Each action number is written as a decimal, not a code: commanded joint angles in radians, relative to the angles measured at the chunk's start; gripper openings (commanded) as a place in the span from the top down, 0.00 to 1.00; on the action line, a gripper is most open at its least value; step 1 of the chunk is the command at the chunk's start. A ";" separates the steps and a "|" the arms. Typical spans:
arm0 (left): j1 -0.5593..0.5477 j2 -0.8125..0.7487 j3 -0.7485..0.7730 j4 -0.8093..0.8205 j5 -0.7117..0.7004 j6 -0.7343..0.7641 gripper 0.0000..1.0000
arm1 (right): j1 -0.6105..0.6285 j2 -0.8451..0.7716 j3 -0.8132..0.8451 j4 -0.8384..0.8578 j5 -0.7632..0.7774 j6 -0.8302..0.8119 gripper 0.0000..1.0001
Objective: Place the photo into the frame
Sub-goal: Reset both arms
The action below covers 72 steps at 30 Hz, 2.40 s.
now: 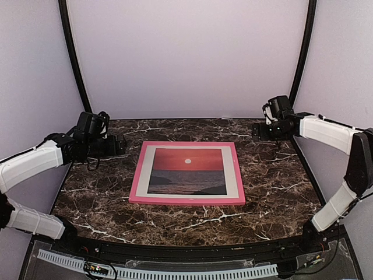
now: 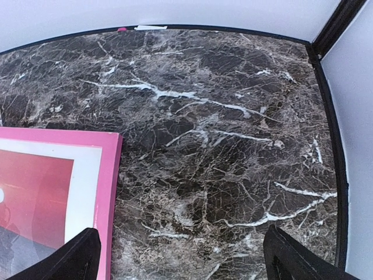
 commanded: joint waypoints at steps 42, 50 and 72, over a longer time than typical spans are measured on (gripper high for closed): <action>0.181 -0.173 -0.159 0.117 -0.035 0.069 0.01 | -0.068 -0.412 -0.354 0.267 0.013 0.097 0.01; 0.181 -0.198 -0.170 0.135 -0.066 0.128 0.01 | -0.068 -0.461 -0.455 0.370 0.105 0.084 0.01; 0.210 -0.343 -0.247 0.210 -0.001 0.056 0.01 | -0.069 -0.548 -0.466 0.274 0.184 0.126 0.01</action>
